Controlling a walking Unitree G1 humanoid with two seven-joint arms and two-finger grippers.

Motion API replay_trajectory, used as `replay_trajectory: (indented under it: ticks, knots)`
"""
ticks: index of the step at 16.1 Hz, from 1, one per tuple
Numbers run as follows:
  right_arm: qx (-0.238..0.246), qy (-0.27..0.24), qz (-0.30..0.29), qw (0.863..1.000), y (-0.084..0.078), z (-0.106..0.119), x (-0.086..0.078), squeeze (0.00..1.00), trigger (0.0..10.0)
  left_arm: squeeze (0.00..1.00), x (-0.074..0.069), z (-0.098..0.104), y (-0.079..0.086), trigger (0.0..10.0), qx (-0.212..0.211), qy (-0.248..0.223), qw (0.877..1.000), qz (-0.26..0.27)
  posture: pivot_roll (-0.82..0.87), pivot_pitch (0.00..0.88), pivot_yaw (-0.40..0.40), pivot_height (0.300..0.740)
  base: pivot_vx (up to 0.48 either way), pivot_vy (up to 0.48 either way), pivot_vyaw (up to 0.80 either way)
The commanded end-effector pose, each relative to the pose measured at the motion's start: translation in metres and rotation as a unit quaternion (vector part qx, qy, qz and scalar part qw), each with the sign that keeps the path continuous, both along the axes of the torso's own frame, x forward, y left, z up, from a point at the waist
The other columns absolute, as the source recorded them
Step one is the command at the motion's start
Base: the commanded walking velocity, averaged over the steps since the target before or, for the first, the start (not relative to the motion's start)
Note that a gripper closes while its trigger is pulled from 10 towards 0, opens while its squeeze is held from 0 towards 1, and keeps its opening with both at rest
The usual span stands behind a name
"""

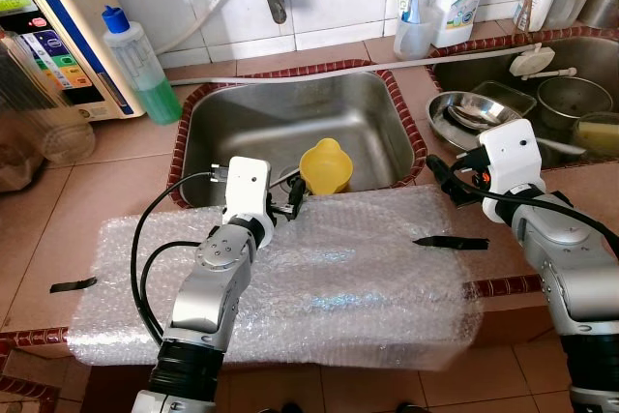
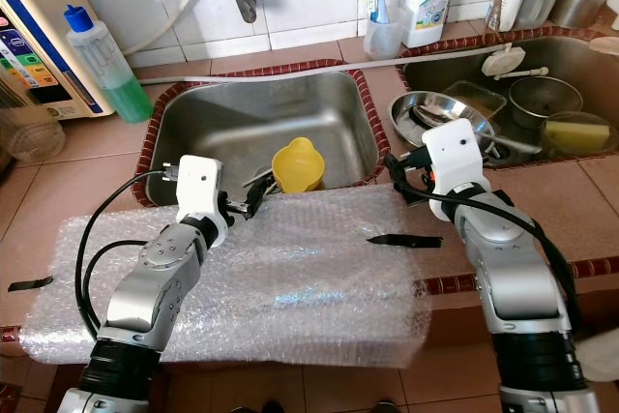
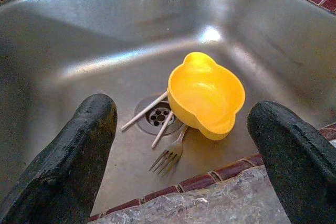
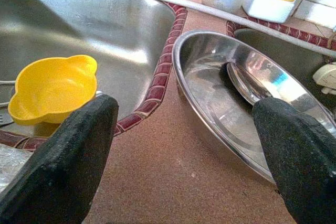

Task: Kitchen organization

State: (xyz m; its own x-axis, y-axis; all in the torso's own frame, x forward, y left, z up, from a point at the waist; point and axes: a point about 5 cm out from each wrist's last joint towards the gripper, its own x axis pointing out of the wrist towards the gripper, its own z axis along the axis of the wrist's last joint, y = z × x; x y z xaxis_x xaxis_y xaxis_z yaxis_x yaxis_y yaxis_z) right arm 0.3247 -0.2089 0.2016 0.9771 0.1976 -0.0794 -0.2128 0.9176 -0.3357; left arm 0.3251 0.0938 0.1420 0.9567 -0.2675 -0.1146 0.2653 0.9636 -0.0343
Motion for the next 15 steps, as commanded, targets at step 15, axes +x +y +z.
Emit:
replay_trajectory:
  ticks: [15]
  knots:
    - [-0.016, -0.003, -0.031, 0.999, -0.028, 0.009, 0.011, 1.0, 10.0, 0.0, -0.001, -0.006, 0.007, 10.0, 0.011, 0.015, 1.0, 0.018, -0.34, 0.172, 0.144, 0.74, 0.0, 0.0, 0.0]
